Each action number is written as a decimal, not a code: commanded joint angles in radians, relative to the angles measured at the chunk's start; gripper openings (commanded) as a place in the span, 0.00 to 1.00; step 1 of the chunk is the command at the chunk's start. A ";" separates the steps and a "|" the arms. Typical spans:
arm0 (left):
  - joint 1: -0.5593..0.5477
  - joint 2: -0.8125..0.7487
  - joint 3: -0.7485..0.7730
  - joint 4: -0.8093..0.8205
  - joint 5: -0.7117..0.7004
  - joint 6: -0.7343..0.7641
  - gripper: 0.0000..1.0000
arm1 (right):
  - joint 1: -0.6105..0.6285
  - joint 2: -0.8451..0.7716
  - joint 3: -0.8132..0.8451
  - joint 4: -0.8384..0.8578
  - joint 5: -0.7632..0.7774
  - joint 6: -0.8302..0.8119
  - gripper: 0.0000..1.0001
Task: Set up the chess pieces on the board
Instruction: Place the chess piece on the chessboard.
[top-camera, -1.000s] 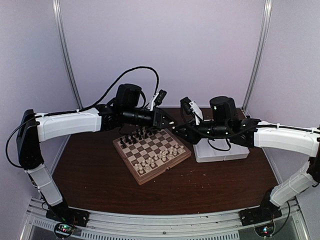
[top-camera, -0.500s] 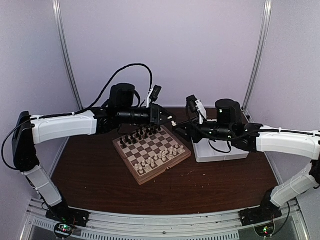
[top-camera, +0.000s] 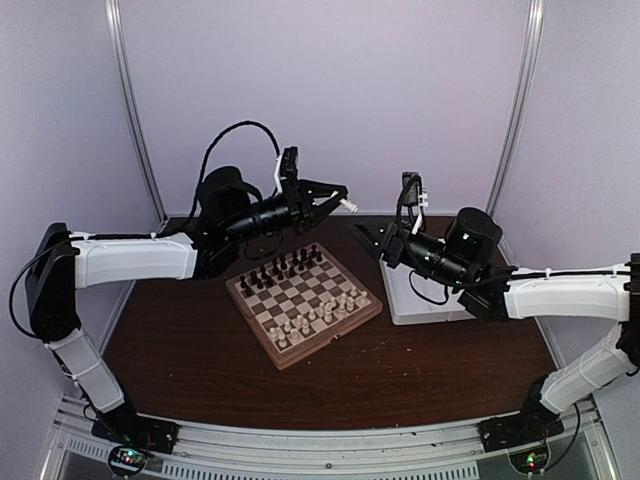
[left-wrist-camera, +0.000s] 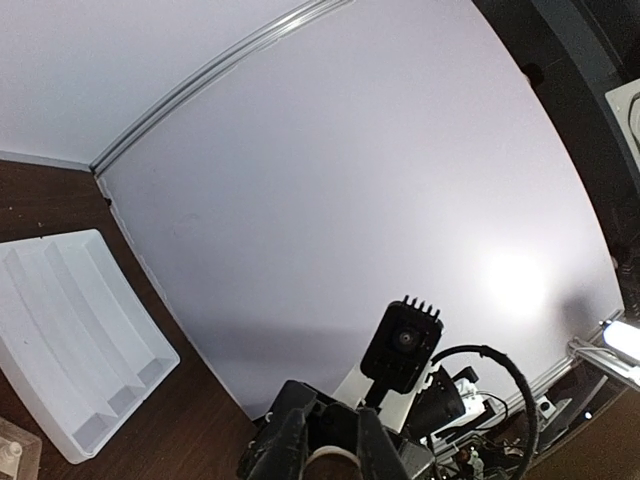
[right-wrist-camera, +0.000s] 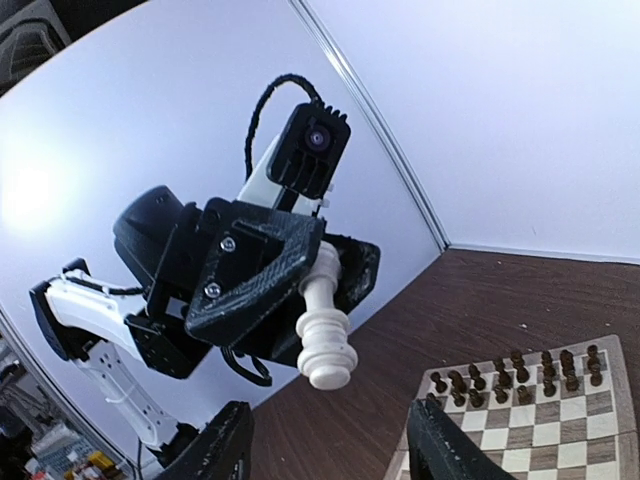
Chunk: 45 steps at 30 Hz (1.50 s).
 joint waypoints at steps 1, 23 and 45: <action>0.004 0.004 0.008 0.145 -0.025 -0.065 0.00 | 0.006 0.068 0.010 0.301 0.040 0.189 0.54; 0.003 -0.048 -0.067 0.161 -0.047 -0.049 0.00 | 0.007 0.158 0.051 0.423 0.041 0.335 0.21; 0.004 -0.066 -0.075 0.134 -0.054 -0.022 0.00 | 0.012 0.191 0.048 0.444 0.022 0.366 0.00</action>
